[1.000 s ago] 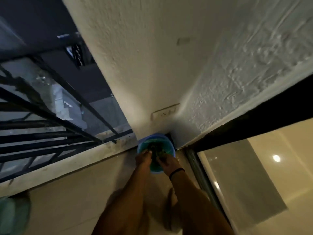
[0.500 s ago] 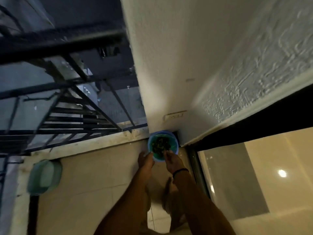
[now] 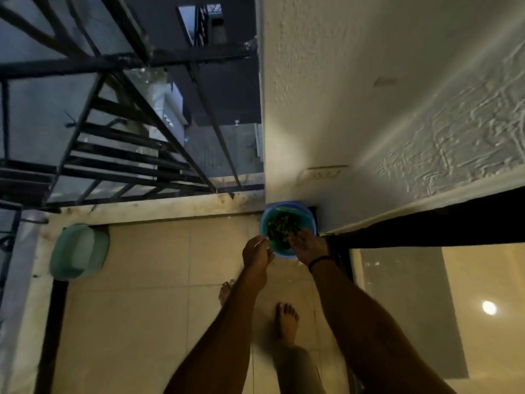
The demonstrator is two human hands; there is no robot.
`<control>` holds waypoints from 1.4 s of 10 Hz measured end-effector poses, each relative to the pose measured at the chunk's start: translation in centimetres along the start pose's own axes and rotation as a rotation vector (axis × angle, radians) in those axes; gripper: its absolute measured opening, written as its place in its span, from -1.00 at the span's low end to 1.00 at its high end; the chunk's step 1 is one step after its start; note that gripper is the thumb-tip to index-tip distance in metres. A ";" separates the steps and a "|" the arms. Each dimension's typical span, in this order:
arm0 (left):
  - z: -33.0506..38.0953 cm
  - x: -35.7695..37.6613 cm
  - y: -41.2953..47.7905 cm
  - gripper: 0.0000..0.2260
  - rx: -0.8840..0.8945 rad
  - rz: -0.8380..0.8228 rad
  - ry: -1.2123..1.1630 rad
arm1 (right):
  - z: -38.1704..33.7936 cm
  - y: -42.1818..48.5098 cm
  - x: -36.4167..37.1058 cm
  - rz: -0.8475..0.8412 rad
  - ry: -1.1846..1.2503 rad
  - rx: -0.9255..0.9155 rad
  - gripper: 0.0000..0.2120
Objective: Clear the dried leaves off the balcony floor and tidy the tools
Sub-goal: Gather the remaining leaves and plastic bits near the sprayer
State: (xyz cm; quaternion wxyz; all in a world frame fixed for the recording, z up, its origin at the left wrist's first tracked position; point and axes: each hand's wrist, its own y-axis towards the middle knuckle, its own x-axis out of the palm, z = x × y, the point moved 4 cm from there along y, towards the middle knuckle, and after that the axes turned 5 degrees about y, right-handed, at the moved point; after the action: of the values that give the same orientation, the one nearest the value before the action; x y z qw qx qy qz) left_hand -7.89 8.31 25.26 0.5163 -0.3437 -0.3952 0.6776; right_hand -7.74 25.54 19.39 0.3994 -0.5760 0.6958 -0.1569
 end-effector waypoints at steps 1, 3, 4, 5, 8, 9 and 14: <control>-0.4 -1.7 -1.5 -0.77 -0.021 0.049 -0.009 | -0.6 -1.6 -0.9 -0.046 0.069 -0.045 -0.63; 0.3 -4.2 -7.5 -0.79 -0.034 0.118 -0.049 | -2.0 -7.9 -2.0 -0.089 0.246 -0.001 -0.62; 0.8 -5.5 -10.3 -0.79 -0.013 0.147 -0.081 | -2.0 -10.9 -1.6 -0.050 0.606 0.244 -0.58; 0.6 -7.5 -15.4 -0.78 0.006 0.181 -0.146 | -5.3 -17.0 -1.4 -0.167 0.491 0.184 -0.35; -1.8 -17.8 -23.8 -0.89 -0.039 0.300 -0.362 | -10.6 -28.1 3.6 -0.369 0.017 -0.046 -0.67; -4.6 -22.7 -27.0 -0.90 -0.026 0.418 -0.503 | -11.5 -33.2 8.4 -0.503 0.237 0.087 -0.68; -30.1 -43.8 -41.5 -0.88 -0.001 0.888 -1.160 | 0.7 -59.7 26.9 -0.801 -0.075 0.447 -0.94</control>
State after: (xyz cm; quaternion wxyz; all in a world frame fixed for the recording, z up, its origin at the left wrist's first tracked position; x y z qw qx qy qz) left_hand 46.25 -22.34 51.22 -0.0997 -0.0573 -0.4290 0.8959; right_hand 32.64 -16.36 49.34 0.4467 -0.7044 0.3525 -0.4243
